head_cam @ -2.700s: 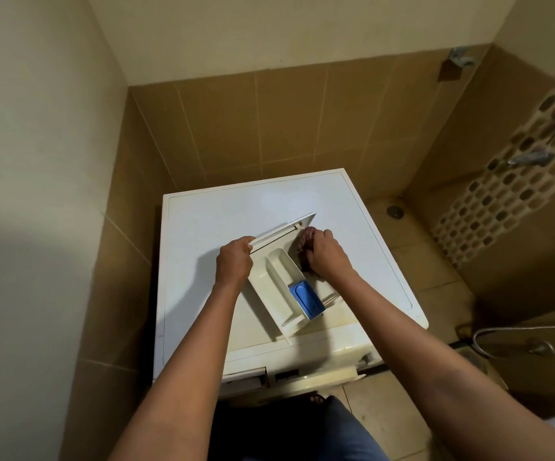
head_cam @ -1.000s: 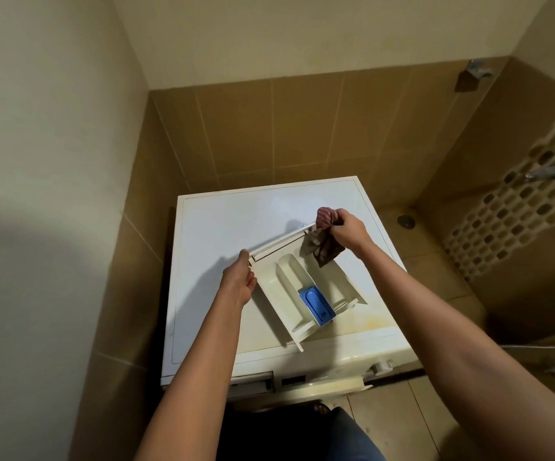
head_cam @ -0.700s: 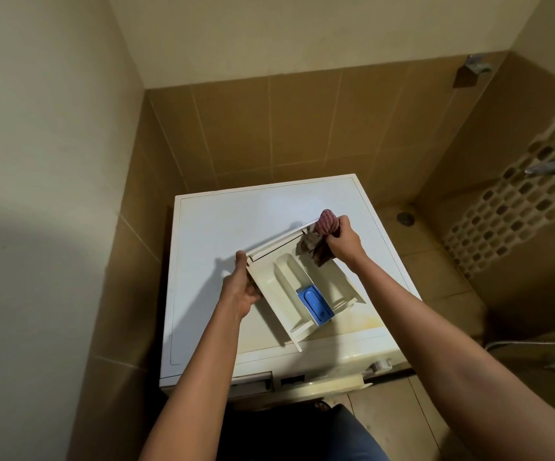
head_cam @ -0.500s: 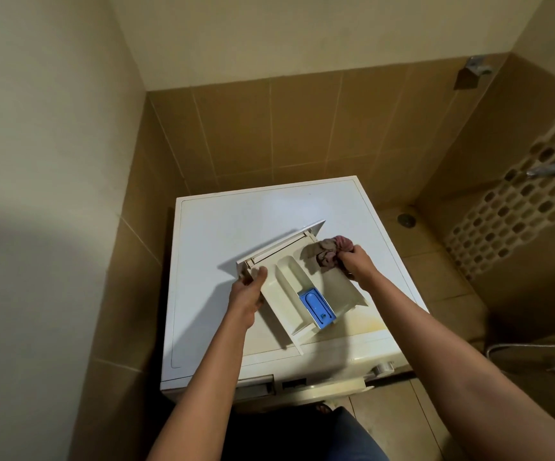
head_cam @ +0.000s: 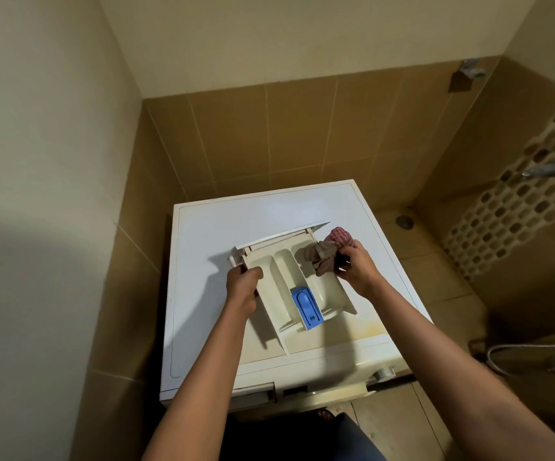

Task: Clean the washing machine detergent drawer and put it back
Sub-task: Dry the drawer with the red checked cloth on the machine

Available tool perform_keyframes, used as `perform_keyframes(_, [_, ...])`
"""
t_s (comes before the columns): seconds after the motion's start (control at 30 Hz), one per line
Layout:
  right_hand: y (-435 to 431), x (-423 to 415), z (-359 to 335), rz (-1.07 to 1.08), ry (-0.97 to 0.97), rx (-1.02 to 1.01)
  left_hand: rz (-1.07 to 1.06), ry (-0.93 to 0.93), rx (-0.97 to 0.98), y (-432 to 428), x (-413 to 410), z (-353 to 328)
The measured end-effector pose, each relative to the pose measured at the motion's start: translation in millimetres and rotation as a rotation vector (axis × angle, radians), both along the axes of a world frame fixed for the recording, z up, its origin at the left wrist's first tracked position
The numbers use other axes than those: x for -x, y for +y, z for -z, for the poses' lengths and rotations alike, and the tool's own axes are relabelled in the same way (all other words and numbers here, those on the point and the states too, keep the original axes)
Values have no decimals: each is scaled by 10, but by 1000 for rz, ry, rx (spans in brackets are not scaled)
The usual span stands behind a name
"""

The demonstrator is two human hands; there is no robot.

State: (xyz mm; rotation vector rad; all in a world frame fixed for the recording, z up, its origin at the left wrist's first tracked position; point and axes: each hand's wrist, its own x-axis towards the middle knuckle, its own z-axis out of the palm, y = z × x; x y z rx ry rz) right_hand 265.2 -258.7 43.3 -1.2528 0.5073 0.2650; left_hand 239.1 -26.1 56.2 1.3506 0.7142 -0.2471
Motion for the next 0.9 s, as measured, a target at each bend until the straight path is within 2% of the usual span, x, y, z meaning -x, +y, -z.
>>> perform_keyframes(0.13, [53, -3, -31, 200, -79, -182, -21, -107, 52, -10, -78, -169])
perform_keyframes(0.27, [-38, -76, -284, 453, -152, -413, -20, -273, 9, 66, -68, -288])
perform_keyframes(0.33, [-99, -131, -442, 472, -191, -481, -18, -348, -21, 80, -47, -316])
perform_keyframes(0.43, [-77, -205, -681, 320, -320, -486, -5, -460, -23, 59, -23, -357])
perform_keyframes(0.5, [0, -228, -798, 206, -398, -278, -11, -497, -48, 39, -24, -371])
perform_keyframes(0.6, [157, -212, -849, 58, -417, 275, -2, -529, -106, 46, -21, -346])
perform_keyframes(0.67, [247, -195, -831, -59, -482, 519, 25, -540, -130, 63, -27, -328])
perform_keyframes(0.73, [332, -165, -840, -187, -539, 659, 58, -556, -148, 74, -28, -311])
perform_keyframes(0.87, [657, -33, -1036, -387, -707, 682, 93, -567, -206, 29, -79, -340])
perform_keyframes(0.9, [777, 23, -1086, -448, -796, 709, 107, -580, -302, 8, -102, -336])
